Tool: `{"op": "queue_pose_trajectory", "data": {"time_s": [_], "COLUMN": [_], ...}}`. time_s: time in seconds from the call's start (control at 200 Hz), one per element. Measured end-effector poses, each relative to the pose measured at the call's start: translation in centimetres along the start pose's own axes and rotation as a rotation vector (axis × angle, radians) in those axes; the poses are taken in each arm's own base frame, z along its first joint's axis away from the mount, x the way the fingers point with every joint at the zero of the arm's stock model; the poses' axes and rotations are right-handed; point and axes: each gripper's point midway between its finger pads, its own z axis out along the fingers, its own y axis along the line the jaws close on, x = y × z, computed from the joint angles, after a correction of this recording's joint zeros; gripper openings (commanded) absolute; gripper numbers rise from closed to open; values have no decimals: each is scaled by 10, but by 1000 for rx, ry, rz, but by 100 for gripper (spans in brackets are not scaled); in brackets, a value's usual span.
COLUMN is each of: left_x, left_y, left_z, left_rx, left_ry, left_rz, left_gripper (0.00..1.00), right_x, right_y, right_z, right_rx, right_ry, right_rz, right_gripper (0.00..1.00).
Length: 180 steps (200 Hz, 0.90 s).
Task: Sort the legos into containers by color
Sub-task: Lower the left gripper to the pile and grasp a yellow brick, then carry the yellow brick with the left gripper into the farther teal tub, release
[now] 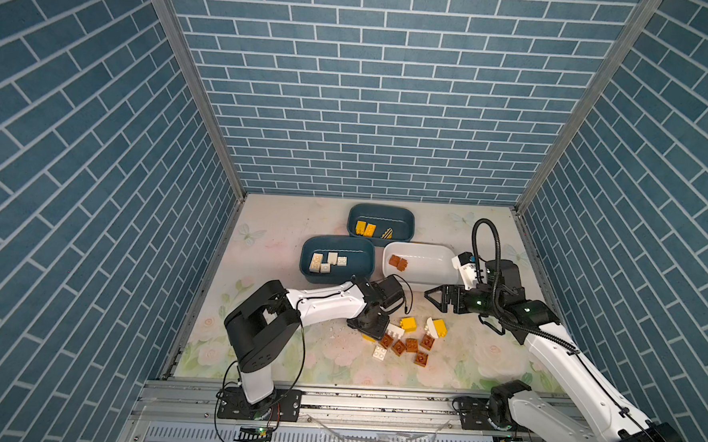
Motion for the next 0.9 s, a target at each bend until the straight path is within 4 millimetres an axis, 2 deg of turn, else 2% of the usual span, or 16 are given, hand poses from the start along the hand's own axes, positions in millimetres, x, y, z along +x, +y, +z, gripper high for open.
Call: {"op": "queue_pose_trajectory", "data": {"time_s": [0.165,0.37,0.53,0.68,0.805,0.9], "left_x": [6,8,6,5,-2,-21], "left_y": [14,18,18,21,28,28], "left_z": [3,5,5,5,-4,-22], "left_rx": [-44,-46,-37,-35,-38,-25], "left_ry": [19,29,26,29,27,-10], "left_rz": [3,6,12,15,8,10], "left_gripper": [56,51,37,36,36,36], "right_x": [0,0,0,1,3,4], "right_y": [0,0,0,-1,-4,-7], "right_z": [0,0,0,1,5,9], "right_rx": [0,0,0,2,7,12], "right_ry": [0,0,1,5,22,37], "right_rz": [0,0,0,2,13,21], "right_gripper": [98,98,98,98,98,98]}}
